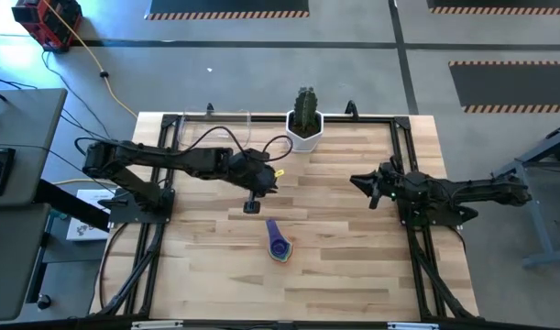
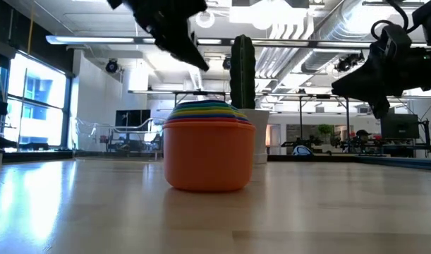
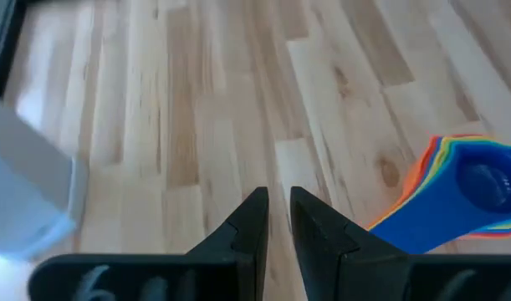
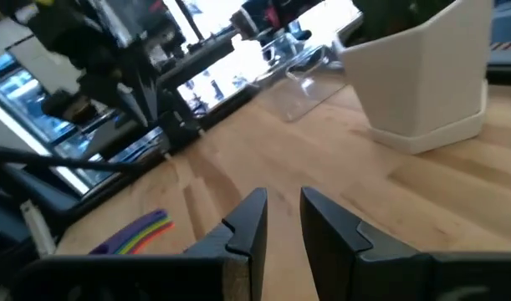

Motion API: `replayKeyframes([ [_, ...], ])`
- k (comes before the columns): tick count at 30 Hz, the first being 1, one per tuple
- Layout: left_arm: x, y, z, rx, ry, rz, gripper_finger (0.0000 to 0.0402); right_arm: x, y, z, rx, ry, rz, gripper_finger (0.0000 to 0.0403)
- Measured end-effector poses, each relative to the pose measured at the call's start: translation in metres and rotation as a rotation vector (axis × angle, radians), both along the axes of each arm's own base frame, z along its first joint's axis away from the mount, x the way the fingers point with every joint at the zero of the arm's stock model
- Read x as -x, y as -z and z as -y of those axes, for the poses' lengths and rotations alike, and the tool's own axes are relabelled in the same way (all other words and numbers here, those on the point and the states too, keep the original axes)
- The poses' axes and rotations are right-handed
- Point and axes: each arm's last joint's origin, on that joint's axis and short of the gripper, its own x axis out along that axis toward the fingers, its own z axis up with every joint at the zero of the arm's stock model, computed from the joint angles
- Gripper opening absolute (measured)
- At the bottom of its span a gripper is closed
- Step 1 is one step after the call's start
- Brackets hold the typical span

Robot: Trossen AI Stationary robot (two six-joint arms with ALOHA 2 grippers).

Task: Nest measuring cups in basket
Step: Put the nested measuring cups into the transparent bin

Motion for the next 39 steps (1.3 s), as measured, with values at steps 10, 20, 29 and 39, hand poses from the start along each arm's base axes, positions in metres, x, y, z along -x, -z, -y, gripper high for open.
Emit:
replayKeyframes([
  [10,-0.003,-0.030,0.025,-0.211,0.331,0.033,0.0042,0.000,0.000,0.000,-0.002,-0.017,-0.001,0.0067],
  [20,-0.001,-0.037,0.045,-0.288,0.468,0.045,0.0042,0.000,0.000,0.000,-0.002,-0.016,-0.001,0.0067],
  [29,0.003,-0.029,0.063,-0.368,0.623,-0.005,0.0042,0.000,0.000,0.000,-0.002,-0.016,-0.001,0.0067],
  [39,-0.006,-0.016,0.072,-0.429,0.708,-0.021,0.0042,0.000,0.000,0.000,-0.002,-0.016,-0.001,0.0067],
])
